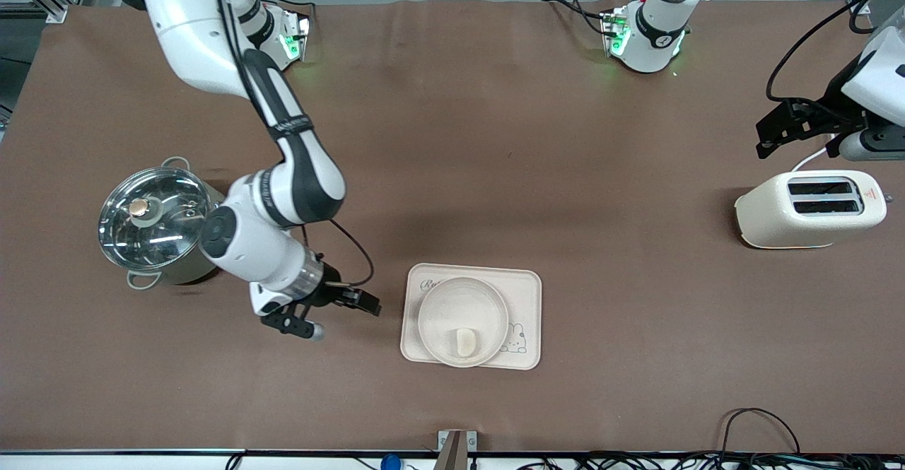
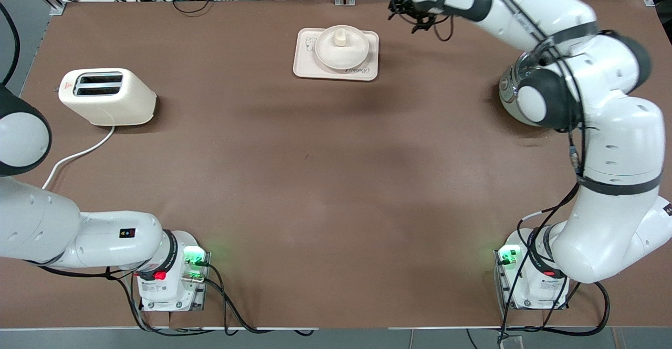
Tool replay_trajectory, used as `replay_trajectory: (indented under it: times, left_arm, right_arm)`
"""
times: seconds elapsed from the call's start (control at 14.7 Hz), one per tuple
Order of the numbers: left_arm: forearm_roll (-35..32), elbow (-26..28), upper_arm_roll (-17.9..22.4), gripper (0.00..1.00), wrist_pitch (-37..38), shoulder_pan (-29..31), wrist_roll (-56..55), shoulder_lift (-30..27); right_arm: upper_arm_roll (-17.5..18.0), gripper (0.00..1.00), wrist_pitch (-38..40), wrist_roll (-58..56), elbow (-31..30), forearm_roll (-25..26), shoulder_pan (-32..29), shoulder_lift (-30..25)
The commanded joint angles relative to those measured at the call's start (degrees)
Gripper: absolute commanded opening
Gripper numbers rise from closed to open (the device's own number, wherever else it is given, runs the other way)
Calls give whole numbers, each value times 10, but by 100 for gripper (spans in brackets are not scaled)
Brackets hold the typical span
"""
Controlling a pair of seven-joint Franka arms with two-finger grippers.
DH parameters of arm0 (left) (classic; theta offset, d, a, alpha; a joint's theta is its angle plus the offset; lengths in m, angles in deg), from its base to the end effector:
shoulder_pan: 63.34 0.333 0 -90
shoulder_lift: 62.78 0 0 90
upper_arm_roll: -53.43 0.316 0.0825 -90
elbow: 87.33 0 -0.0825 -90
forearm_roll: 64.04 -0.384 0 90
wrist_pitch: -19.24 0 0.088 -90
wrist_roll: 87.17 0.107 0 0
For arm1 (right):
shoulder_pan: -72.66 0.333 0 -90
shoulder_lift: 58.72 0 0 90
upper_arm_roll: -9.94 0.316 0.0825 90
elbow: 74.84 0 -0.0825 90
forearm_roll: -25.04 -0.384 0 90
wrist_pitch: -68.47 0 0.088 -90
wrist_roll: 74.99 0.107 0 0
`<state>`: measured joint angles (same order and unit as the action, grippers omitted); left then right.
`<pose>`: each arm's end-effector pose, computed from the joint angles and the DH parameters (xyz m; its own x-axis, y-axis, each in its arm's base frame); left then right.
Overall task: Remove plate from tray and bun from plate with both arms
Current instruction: 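Reach the right gripper toward the white plate on the tray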
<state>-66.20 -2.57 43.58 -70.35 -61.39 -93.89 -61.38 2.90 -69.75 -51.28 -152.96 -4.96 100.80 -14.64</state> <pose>0.5573 -0.0719 0.6536 0.9978 -0.0198 0.0637 -0.0182 -0.9995 -0.0262 0.7019 0.2983 0.2927 0.9352 -0.3478 0.0667 -0.2921 -0.8640 -0.4101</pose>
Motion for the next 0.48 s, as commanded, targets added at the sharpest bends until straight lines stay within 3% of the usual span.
replay_trajectory:
  times: [0.0, 0.2, 0.41]
  left_arm:
    - [-1, -8, -2, 100, 3, 2, 10, 3]
    - [-1, -8, -2, 100, 3, 2, 11, 3]
    - [0, -8, -2, 100, 3, 2, 11, 3]
  right_arm:
    - [-3, 100, -49, 54, 72, -9, 24, 84]
    - [-3, 100, -49, 78, 135, -8, 34, 145]
    - [-3, 100, -62, 84, 141, -7, 54, 166]
